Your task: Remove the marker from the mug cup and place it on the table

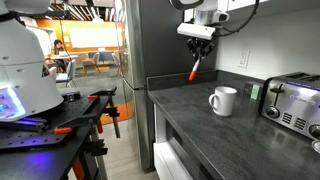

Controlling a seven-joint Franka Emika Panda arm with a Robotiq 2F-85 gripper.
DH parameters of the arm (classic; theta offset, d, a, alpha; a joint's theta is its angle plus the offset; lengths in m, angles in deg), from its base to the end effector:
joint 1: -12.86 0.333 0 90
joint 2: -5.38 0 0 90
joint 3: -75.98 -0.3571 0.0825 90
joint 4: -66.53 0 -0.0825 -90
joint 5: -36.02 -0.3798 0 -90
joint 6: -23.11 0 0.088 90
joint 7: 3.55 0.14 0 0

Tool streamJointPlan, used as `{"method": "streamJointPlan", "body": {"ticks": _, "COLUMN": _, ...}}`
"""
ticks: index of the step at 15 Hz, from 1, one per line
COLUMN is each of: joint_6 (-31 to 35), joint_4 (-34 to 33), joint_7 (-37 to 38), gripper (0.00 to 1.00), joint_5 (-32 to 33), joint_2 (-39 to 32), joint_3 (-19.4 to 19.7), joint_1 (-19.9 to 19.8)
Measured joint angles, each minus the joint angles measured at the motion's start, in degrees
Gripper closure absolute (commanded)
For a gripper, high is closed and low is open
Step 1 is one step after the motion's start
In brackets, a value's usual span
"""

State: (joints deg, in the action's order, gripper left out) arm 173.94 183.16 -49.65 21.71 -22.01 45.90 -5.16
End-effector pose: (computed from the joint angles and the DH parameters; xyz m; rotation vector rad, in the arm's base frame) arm 0.6258 0.1162 0.2618 -2.6257 -1.0112 -0.3700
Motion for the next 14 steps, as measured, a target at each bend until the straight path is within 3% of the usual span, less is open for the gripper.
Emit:
{"method": "streamJointPlan", "body": {"ticks": 8, "joint_6": -4.02, "joint_4": -9.0, "joint_7": 12.86, "gripper": 0.94, "joint_5": 1.3, "joint_2": -10.23, "joint_3": 9.29, "joint_1": 13.37}}
{"method": "streamJointPlan", "body": {"ticks": 12, "joint_6": -7.25, "joint_4": -15.17, "joint_7": 24.22, "gripper": 0.94, "joint_5": 10.19, "joint_2": -14.71, "joint_3": 17.71, "joint_1": 21.26}}
{"method": "streamJointPlan", "body": {"ticks": 14, "joint_6": -9.66, "joint_4": -17.57, "joint_7": 27.25, "gripper": 0.94, "joint_5": 13.87, "joint_2": -16.57, "joint_3": 19.87, "joint_1": 24.12}}
